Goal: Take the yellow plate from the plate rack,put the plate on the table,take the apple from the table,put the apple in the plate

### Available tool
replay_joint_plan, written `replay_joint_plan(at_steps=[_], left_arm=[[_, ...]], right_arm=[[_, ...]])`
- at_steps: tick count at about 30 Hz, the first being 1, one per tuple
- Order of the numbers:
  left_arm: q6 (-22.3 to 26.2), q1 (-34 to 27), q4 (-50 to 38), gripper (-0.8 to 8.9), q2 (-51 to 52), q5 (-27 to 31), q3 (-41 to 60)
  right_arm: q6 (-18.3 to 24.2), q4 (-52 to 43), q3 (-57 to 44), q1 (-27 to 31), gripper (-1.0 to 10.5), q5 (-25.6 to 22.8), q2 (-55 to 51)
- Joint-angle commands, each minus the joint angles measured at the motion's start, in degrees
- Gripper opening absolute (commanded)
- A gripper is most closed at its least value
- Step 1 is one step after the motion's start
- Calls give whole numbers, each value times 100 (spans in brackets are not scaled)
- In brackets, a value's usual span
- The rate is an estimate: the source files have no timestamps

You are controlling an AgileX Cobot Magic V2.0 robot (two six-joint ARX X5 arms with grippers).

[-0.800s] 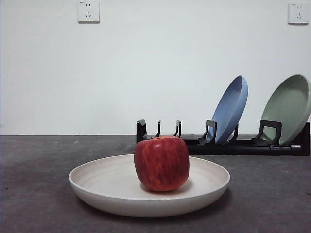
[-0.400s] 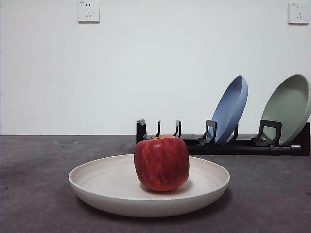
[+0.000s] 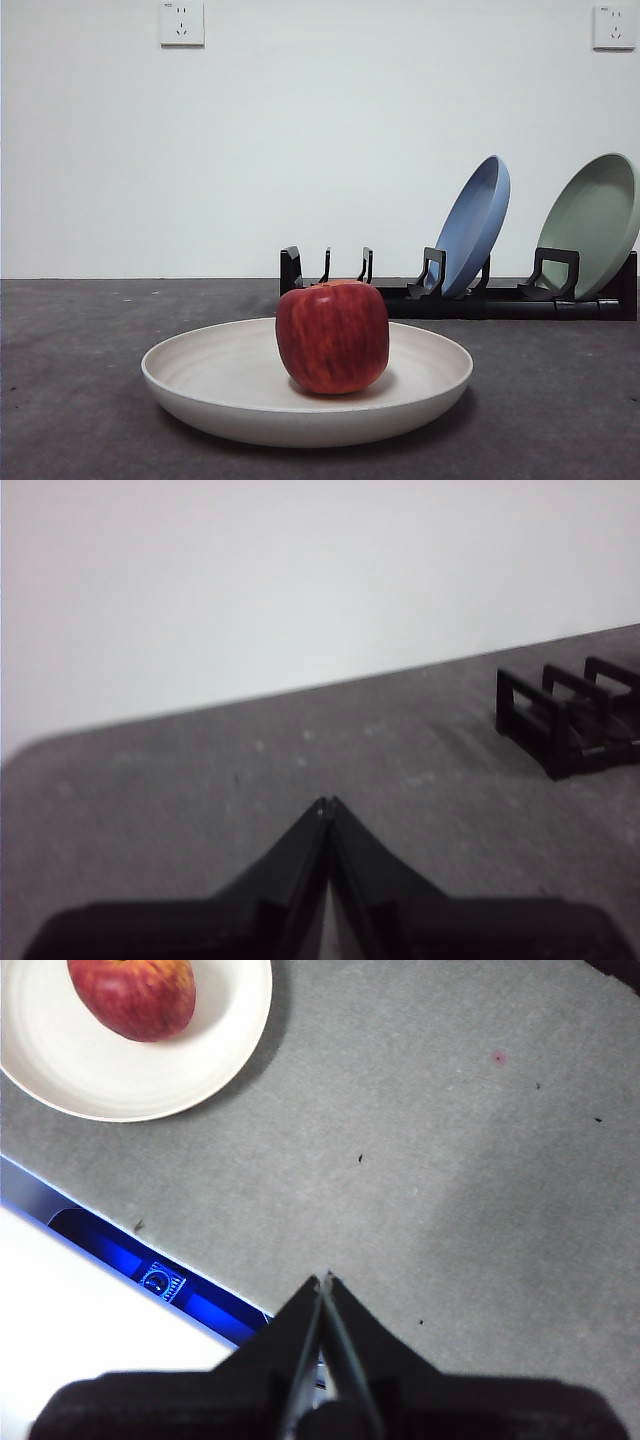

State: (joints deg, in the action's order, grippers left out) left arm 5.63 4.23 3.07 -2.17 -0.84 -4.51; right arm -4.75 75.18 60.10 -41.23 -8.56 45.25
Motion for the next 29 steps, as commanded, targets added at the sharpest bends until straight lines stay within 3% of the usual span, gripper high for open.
replay_joint_plan(at_steps=[1,9,14,29], left_arm=[[-437,-22,-125,-4,199,-24,315],[-549,-24,654,-4,197,-22,409],[-664,-24,632,-4,192,-260,407],[-664,-24,629,-4,66,-258,407]], right_arm=[[-17,-17,9,-7,1,-4,-4],[-17,-17,9,-4,1,-4,-4],[-17,-15,9,-4,1,-4,-4],[-17,-17,9,-4,1,-4,-4]])
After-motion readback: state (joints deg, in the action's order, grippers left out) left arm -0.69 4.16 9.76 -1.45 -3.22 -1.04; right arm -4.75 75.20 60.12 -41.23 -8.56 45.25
